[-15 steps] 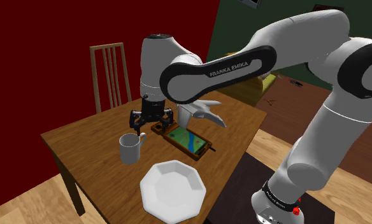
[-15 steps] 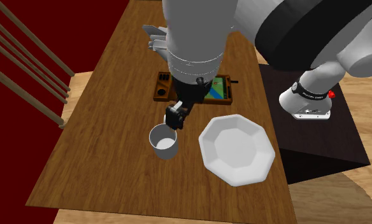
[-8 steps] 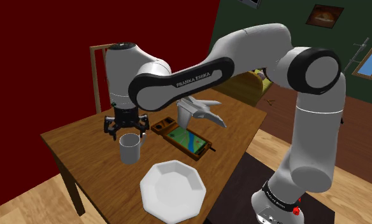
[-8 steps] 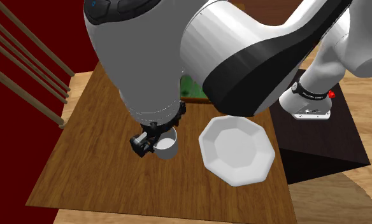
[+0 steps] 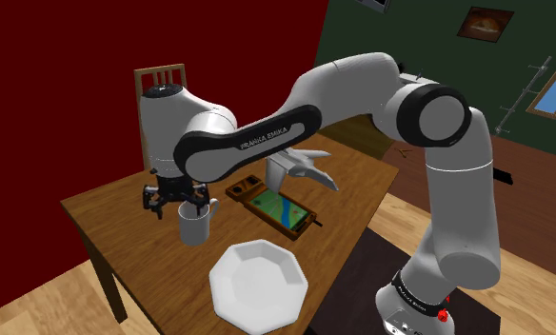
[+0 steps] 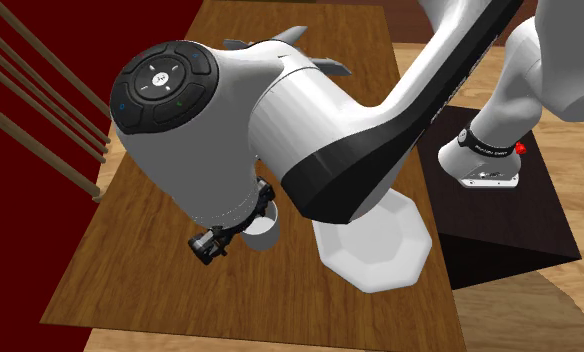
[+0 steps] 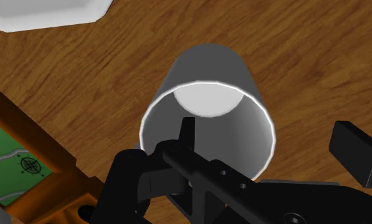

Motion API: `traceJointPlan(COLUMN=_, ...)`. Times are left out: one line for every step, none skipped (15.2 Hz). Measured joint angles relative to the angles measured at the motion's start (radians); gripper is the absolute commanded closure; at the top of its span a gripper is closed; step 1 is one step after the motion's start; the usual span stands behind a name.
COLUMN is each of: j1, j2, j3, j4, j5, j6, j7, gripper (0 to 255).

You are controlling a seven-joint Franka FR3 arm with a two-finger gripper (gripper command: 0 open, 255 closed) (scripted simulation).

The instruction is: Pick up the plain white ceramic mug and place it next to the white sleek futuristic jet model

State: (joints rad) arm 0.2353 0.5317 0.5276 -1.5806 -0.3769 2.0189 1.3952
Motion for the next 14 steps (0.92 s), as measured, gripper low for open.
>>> traceJointPlan(j1=0.001, j2=0.005, j3=-0.002, j4=-0.005, j5=-0.004, j6=0.010, j7=0.002, gripper=0)
traceJointPlan(j1=0.000, j2=0.008, j3=-0.004, j4=-0.012, j5=-0.006, j6=0.019, j7=0.004, gripper=0)
traceJointPlan(j1=0.001, j2=0.012, j3=-0.005, j4=-0.010, j5=-0.008, j6=0.021, j7=0.005, gripper=0)
traceJointPlan(j1=0.001, j2=0.013, j3=-0.005, j4=-0.011, j5=-0.009, j6=0.023, j7=0.005, gripper=0)
traceJointPlan(j1=0.002, j2=0.014, j3=-0.006, j4=-0.011, j5=-0.009, j6=0.023, j7=0.006, gripper=0)
traceJointPlan(j1=0.002, j2=0.014, j3=-0.006, j4=-0.011, j5=-0.009, j6=0.024, j7=0.006, gripper=0)
traceJointPlan(j1=0.002, j2=0.014, j3=-0.006, j4=-0.011, j5=-0.009, j6=0.024, j7=0.006, gripper=0)
traceJointPlan(j1=0.002, j2=0.015, j3=-0.006, j4=-0.011, j5=-0.009, j6=0.024, j7=0.006, gripper=0)
traceJointPlan(j1=0.002, j2=0.015, j3=-0.006, j4=-0.011, j5=-0.009, j6=0.024, j7=0.006, gripper=255)
traceJointPlan(j1=0.002, j2=0.015, j3=-0.006, j4=-0.011, j5=-0.009, j6=0.024, j7=0.006, gripper=255)
traceJointPlan(j1=0.002, j2=0.015, j3=-0.006, j4=-0.011, j5=-0.009, j6=0.024, j7=0.006, gripper=255)
traceJointPlan(j1=0.002, j2=0.015, j3=-0.006, j4=-0.011, j5=-0.009, j6=0.024, j7=0.006, gripper=255)
traceJointPlan(j1=0.002, j2=0.014, j3=-0.006, j4=-0.011, j5=-0.009, j6=0.024, j7=0.006, gripper=255)
traceJointPlan(j1=0.002, j2=0.014, j3=-0.006, j4=-0.011, j5=-0.009, j6=0.024, j7=0.006, gripper=255)
